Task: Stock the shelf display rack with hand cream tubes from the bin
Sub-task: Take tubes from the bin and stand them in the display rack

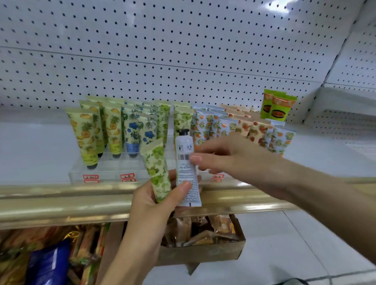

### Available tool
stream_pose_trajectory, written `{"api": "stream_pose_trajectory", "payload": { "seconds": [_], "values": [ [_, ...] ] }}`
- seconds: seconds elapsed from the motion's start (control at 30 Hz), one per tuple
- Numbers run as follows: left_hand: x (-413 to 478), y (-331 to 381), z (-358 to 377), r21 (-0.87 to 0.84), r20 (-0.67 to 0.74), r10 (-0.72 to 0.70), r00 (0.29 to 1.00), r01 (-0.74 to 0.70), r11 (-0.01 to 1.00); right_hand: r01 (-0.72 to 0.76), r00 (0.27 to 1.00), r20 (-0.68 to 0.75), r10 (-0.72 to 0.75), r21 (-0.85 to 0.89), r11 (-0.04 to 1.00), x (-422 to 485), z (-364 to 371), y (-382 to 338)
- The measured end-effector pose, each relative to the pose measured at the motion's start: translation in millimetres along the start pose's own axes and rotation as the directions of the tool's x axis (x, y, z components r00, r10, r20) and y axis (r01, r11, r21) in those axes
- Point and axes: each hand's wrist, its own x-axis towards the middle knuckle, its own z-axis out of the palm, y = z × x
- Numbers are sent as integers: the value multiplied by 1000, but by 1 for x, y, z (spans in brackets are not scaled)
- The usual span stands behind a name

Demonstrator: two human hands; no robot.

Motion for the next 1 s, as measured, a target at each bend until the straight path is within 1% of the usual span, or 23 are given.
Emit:
{"api": "stream_pose_trajectory", "payload": {
  "seconds": [0.13,0.23,0.3,0.37,0.43,0.5,0.57,0.63,0.73,0.8,0.83,0.9,1.0],
  "values": [
    [-4,6,-16,-9,28,18,999,-17,1000,-2,1000,-15,5,197,980,4,30,2],
    [-6,9,-25,-18,37,22,999,-21,1000,40,999,-35,-32,274,961,3,41,-3],
    [-6,9,-27,-11,13,28,1000,-28,1000,61,997,-66,-43,296,953,4,45,-5],
    [-4,9,-31,32,-27,56,998,-55,998,60,996,-90,-29,366,929,5,42,-8],
    [-3,10,-34,87,-60,80,995,-75,993,45,997,-76,-14,421,906,2,33,-12],
    [-3,11,-37,132,-82,99,992,-88,987,40,997,-76,-13,369,929,-3,20,-19],
    [-3,11,-38,148,-94,77,993,-63,987,41,994,-112,-16,222,974,-7,7,-23],
    [-3,13,-38,131,-80,25,996,-15,991,-11,996,-91,16,52,999,-8,-9,-24],
    [-3,14,-35,83,-71,-21,997,27,996,-146,987,43,152,-126,981,-9,-38,-27],
    [-3,13,-33,52,-78,-42,996,47,998,-202,964,148,220,-128,971,-11,-52,-33],
    [-4,12,-32,40,-79,-44,996,47,998,-207,957,182,226,-113,972,-11,-59,-36],
    [-4,12,-30,19,-78,-33,996,35,999,-181,965,165,206,-151,972,-9,-68,-44],
    [-2,11,-26,5,-79,7,997,-7,1000,-99,990,63,126,-321,942,1,-73,-54]
  ]
}}
